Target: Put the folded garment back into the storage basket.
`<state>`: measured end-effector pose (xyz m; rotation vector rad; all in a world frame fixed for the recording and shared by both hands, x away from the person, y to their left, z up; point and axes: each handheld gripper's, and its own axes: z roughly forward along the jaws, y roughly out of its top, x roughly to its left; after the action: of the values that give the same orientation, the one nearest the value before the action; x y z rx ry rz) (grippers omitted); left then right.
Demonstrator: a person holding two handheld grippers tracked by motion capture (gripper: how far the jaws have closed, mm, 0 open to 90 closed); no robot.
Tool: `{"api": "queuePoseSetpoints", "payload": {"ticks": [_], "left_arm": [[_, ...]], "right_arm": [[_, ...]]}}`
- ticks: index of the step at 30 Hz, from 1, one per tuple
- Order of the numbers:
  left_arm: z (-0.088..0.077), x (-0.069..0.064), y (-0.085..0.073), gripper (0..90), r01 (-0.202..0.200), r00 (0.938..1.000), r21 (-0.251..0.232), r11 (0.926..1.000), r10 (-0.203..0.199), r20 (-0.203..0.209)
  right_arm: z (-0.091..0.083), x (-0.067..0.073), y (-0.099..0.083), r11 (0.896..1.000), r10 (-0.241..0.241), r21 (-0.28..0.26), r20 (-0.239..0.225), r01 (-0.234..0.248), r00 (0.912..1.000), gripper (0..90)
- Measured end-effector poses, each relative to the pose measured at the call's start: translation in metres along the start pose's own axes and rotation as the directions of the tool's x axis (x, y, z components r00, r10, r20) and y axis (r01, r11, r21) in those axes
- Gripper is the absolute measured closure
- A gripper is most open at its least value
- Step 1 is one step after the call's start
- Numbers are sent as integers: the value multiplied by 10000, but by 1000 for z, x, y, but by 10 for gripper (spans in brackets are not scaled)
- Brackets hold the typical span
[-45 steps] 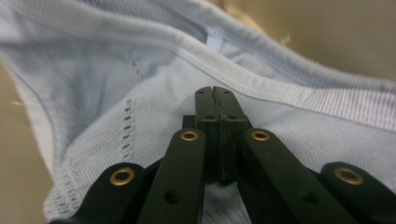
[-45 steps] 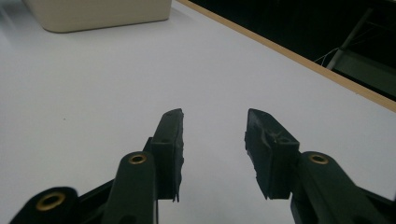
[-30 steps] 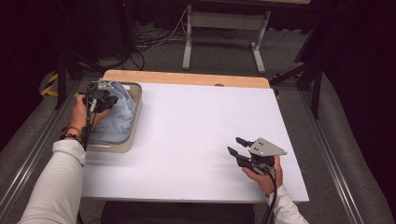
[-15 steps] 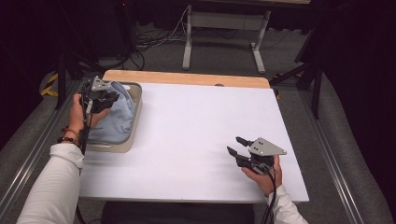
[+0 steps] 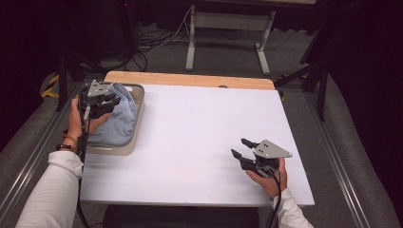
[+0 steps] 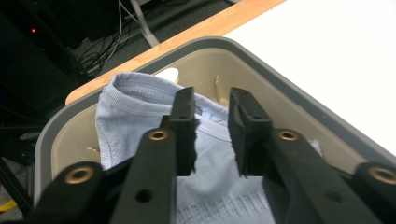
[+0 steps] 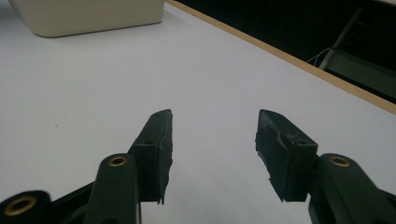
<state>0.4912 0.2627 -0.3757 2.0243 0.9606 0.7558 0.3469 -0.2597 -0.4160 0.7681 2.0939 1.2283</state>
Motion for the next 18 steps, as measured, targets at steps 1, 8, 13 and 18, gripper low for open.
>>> {"api": "queuePoseSetpoints", "payload": {"ticks": [1,8,13,18], "left_arm": [[-2,-1,0,676,-28,10000,-82,10000,28,-58],[-6,-8,-1,585,-147,9999,-382,9992,150,76],[-8,-12,-2,522,-308,9995,-535,9981,311,50],[-11,-17,-1,446,-402,9992,-687,9968,406,44]], "right_arm": [[0,0,0,10000,6,4,10,-6,10000,453],[0,-1,0,10000,62,10,34,-62,10000,424],[-1,-1,0,9999,111,-29,61,-111,9999,399],[0,-1,0,9999,107,8,80,-107,9999,390]]}}
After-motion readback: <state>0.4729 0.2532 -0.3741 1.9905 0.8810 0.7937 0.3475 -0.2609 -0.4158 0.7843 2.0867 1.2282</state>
